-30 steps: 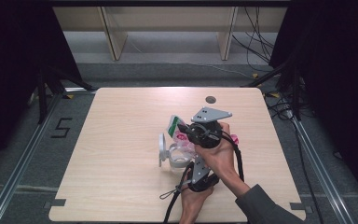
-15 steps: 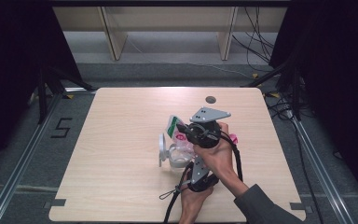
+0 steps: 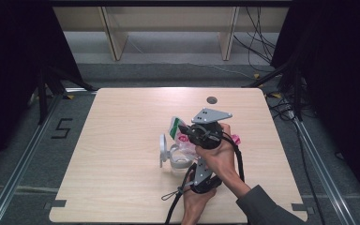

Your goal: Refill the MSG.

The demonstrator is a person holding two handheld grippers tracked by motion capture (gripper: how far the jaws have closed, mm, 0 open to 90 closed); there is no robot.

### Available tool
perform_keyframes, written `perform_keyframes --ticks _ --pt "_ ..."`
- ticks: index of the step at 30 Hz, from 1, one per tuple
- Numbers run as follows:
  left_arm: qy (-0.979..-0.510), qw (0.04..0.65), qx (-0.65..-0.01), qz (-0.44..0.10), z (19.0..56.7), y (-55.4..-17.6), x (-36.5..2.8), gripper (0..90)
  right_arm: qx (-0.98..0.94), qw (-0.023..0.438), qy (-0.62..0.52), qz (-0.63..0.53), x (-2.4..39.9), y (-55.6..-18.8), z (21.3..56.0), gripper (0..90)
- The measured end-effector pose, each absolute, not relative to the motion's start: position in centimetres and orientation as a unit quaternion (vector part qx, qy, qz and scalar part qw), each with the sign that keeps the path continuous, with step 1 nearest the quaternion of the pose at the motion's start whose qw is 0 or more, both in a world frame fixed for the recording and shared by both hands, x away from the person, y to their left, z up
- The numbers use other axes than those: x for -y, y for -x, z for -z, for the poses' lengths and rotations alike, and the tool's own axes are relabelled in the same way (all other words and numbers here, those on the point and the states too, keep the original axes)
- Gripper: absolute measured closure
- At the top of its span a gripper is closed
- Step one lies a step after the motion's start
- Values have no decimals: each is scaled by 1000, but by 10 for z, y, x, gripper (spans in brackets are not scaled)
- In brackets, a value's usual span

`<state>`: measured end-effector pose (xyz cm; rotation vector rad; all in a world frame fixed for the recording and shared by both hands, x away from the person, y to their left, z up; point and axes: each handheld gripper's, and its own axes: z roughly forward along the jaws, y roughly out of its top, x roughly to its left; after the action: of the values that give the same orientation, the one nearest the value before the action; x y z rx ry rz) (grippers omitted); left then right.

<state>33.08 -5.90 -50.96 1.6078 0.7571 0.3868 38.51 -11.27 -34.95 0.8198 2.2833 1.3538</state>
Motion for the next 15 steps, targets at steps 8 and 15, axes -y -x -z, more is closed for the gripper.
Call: perform_keyframes --ticks 8,15 --pt "-698 615 -326 -169 509 -330 59 720 -807 192 -286 -480 112 -386 350 900" --pt "-698 616 -326 -169 509 -330 59 720 -807 184 -291 -480 110 -385 351 900"
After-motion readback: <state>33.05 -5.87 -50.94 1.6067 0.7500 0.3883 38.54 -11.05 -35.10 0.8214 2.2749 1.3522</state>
